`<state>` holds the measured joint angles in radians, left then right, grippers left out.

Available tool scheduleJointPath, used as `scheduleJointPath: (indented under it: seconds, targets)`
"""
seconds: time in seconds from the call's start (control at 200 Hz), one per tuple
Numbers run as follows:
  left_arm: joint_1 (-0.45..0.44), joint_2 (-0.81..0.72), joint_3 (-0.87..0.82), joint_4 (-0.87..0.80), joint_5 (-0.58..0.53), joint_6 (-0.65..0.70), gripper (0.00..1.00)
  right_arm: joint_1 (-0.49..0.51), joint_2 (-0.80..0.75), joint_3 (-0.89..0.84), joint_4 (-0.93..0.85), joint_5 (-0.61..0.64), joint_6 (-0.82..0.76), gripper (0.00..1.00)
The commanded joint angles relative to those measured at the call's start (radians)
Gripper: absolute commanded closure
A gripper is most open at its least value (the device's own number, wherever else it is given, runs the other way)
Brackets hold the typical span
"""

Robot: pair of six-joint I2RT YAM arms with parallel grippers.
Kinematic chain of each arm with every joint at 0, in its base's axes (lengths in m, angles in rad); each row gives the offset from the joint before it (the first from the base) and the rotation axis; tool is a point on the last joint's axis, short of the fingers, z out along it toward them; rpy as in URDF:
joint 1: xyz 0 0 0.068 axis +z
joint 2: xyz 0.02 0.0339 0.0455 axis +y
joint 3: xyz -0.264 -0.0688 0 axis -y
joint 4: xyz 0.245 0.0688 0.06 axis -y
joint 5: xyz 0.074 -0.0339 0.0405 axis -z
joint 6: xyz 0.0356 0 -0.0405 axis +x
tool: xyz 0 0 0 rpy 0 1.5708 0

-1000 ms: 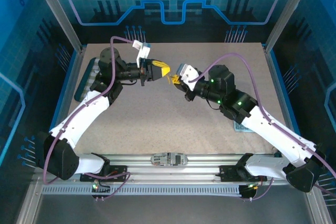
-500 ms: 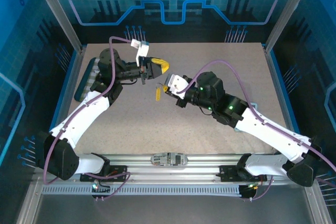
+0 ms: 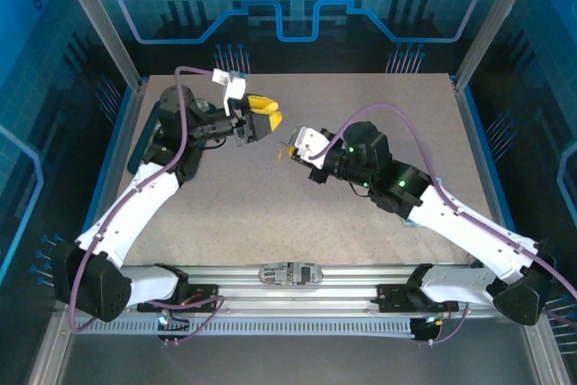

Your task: Remove the keys from the keyring

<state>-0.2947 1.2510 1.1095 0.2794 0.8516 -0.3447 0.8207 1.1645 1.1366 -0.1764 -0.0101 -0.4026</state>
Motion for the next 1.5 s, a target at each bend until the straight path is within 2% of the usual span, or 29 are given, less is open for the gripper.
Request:
scheduleJointPath:
  seconds: [0.0, 0.065, 0.275, 0.37, 0.776, 1.006, 1.106, 1.301, 1.496]
  targets:
    - [0.01, -0.032, 0.032, -0.152, -0.002, 0.082, 0.45, -0.039, -0.035, 0.011, -0.029, -0.028, -0.024, 1.0]
    - [0.011, -0.019, 0.061, -0.223, 0.026, 0.099, 0.43, -0.053, -0.039, 0.012, -0.031, -0.033, -0.028, 1.0]
    - [0.009, 0.09, 0.172, -0.325, 0.235, 0.047, 0.53, -0.071, -0.051, 0.017, -0.024, -0.066, -0.039, 1.0]
    - [0.001, 0.122, 0.195, -0.324, 0.285, 0.025, 0.54, -0.071, -0.052, 0.02, -0.02, -0.07, -0.041, 1.0]
    - [-0.049, 0.16, 0.236, -0.438, 0.306, 0.11, 0.54, -0.071, -0.055, 0.018, 0.011, -0.066, -0.035, 1.0]
    - [-0.054, 0.175, 0.249, -0.465, 0.32, 0.119, 0.65, -0.073, -0.058, 0.02, 0.023, -0.039, -0.033, 1.0]
    - [-0.052, 0.176, 0.25, -0.456, 0.323, 0.111, 0.74, -0.073, -0.06, 0.02, 0.022, -0.035, -0.032, 1.0]
    - [-0.049, 0.179, 0.251, -0.459, 0.318, 0.111, 0.86, -0.077, -0.065, 0.018, 0.017, -0.023, -0.033, 1.0]
    - [-0.04, 0.178, 0.243, -0.418, 0.329, 0.075, 0.94, -0.081, -0.074, 0.019, 0.012, -0.023, -0.035, 1.0]
